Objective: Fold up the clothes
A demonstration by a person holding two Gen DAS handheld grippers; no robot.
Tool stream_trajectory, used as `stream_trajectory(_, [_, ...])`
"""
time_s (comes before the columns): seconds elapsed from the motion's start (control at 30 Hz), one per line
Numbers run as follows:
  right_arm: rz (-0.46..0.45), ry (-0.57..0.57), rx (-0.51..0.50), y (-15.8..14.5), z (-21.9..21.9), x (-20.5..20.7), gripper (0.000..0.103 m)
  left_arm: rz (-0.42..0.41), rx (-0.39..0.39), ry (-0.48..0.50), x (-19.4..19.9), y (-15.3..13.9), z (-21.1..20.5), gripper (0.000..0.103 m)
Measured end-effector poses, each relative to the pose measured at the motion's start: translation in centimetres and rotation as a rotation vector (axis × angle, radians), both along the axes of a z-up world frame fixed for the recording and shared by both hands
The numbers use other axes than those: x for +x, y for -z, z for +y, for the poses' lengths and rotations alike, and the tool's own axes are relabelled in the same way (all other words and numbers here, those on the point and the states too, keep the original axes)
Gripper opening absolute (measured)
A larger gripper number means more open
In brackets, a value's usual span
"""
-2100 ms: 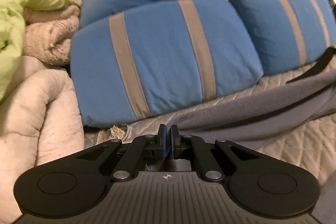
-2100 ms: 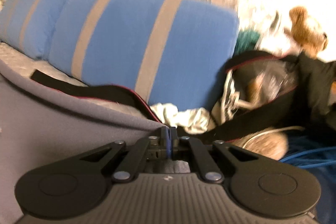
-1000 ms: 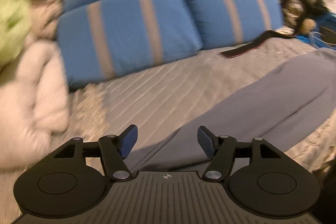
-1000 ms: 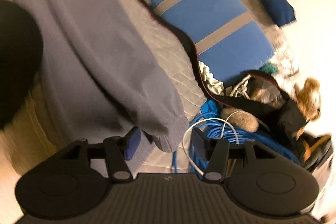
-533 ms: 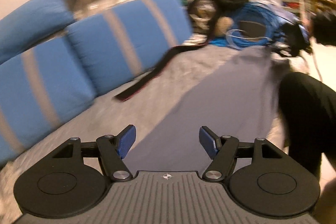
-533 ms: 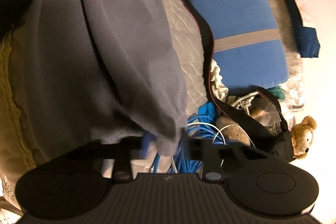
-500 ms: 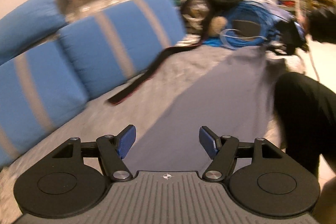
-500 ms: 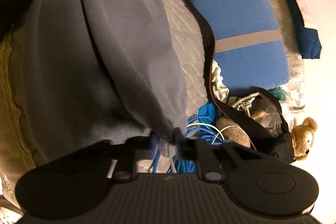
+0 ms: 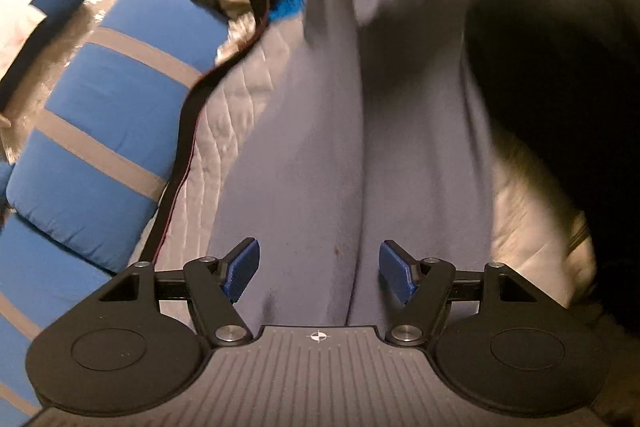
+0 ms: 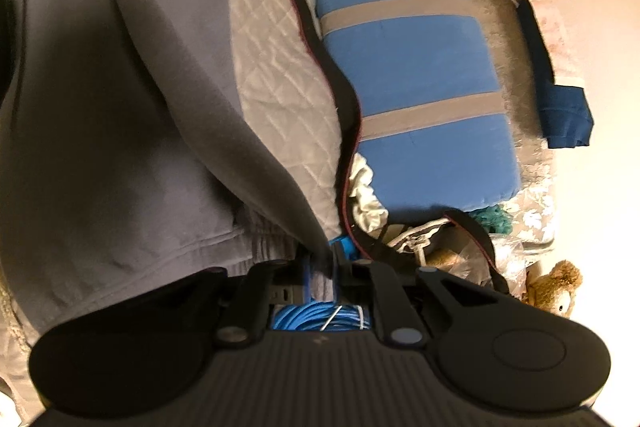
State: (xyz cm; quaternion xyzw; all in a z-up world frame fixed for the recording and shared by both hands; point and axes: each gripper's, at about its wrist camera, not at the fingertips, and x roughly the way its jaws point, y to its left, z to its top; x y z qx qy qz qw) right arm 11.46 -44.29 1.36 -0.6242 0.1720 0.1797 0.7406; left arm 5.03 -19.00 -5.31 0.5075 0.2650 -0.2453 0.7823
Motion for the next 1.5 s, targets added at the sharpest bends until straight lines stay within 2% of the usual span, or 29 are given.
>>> stream_trajectory(0.03, [-0.002,0.003,0.015,-0.3,-0.1,0.1,0.01,0.001,0.021,0.002,0.1,0.4,0.2,0.052])
stream_trajectory(0.13, [-0.018,0.005,0.041,-0.7,-0.5,0.0,0.009,-0.037,0.089,-0.015,0.2,0.5,0.8,0.007])
stream_trajectory(0.33, [-0.025,-0.003,0.043,0.4,-1.5,-1.7,0.009,-0.163,0.209,-0.005,-1.9,-1.1,3.1,0.003])
stream_trajectory(0.47, [0.007,-0.017,0.025,2.0,-1.8,-3.8,0.009,-0.206,0.27,0.025,-3.9,-1.8,3.6,0.003])
stream_trajectory(0.63, [0.047,-0.036,-0.006,4.3,-1.8,-6.5,0.009,-0.176,0.306,0.062,-5.7,-0.9,3.1,0.003])
stream_trajectory(1.0, [0.136,-0.02,-0.064,8.6,-2.5,-9.7,0.009,-0.082,0.298,0.078,-7.1,1.0,2.8,0.003])
stream_trajectory(1.23, [0.174,0.001,-0.07,8.5,-3.2,-9.8,0.008,-0.049,0.278,0.074,-7.8,1.1,2.4,0.003])
stream_trajectory(1.5, [0.21,0.013,-0.088,9.8,-3.0,-10.0,0.008,-0.01,0.283,0.078,-8.3,2.6,2.4,0.002])
